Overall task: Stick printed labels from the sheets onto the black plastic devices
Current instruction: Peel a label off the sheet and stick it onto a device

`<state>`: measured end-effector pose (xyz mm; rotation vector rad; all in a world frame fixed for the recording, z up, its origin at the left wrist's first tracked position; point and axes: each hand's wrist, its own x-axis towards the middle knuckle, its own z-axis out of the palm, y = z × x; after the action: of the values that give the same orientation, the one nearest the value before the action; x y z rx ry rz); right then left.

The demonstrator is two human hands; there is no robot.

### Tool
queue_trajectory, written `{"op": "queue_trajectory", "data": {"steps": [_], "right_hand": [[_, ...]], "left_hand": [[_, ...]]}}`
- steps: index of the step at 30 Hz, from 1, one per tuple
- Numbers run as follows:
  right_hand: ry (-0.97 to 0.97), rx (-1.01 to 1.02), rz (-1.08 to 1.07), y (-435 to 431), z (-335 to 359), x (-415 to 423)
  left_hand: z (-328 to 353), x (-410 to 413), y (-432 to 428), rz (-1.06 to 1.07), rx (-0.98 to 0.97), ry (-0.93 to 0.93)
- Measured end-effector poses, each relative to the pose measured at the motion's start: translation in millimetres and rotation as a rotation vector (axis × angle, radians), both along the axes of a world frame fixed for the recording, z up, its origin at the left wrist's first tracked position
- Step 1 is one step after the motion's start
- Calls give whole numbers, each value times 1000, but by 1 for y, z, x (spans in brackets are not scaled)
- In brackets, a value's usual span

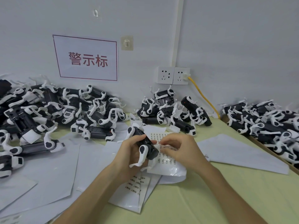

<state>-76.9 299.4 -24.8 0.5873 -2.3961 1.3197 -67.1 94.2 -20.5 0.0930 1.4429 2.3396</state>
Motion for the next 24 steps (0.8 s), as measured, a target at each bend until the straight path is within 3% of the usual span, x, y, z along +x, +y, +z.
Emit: {"op": "queue_trajectory", "data": {"steps": [14, 24], "right_hand": [[4, 7, -10, -1, -4, 1], [110, 83, 35, -5, -1, 5]], "left_hand": [[4, 5, 0, -2, -96, -13], [7, 5, 3, 61, 41, -121]]}}
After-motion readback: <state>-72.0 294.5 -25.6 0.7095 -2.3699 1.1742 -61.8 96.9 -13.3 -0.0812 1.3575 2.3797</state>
